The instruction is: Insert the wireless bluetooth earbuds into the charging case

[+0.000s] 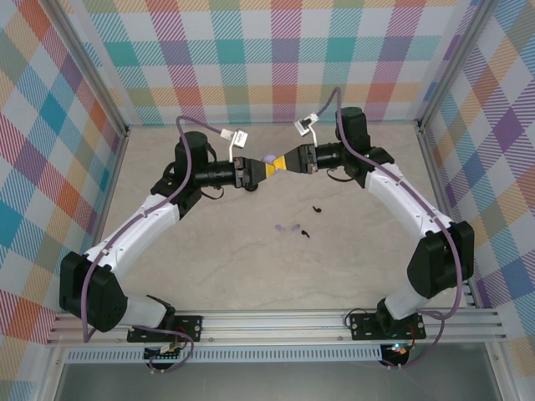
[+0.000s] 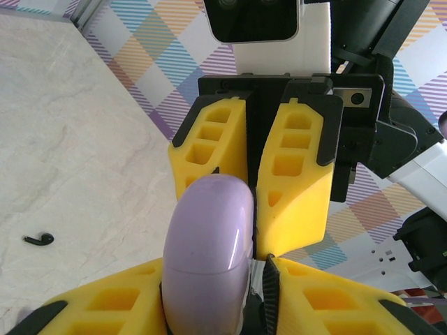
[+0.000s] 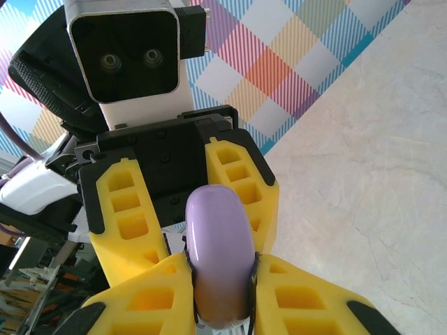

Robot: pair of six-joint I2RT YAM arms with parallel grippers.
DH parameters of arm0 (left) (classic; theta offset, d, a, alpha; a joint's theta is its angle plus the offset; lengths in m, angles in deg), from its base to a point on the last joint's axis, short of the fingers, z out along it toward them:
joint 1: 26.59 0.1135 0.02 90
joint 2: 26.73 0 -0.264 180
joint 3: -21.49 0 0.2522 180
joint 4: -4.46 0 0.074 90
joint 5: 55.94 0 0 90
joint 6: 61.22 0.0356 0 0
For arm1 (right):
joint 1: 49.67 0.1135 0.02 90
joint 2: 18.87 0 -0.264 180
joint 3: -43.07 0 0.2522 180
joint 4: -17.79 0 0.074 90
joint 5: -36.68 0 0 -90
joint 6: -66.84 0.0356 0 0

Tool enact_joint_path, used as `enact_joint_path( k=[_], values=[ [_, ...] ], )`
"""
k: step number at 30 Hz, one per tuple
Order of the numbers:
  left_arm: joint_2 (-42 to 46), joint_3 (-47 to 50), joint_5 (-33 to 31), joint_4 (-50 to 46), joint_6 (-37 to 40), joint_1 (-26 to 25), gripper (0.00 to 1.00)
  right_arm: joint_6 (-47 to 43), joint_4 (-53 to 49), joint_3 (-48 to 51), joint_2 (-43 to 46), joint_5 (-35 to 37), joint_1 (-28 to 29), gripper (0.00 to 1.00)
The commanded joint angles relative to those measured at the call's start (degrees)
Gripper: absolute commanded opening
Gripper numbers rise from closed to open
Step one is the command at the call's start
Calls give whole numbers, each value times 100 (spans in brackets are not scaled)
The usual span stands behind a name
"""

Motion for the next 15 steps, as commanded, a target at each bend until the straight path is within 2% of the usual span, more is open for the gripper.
enact_joint_path(
  k=[1, 12, 15],
  values=[
    [-13, -183, 71, -9, 75, -94, 36, -196, -102, -174, 69, -196, 68, 17],
    [9, -227, 38, 1, 52, -96, 38, -958, -1059, -368, 63, -311, 130, 18],
    [3, -232, 67, 23, 51, -98, 36, -1053, -1190, -407, 54, -333, 153, 19]
  ],
)
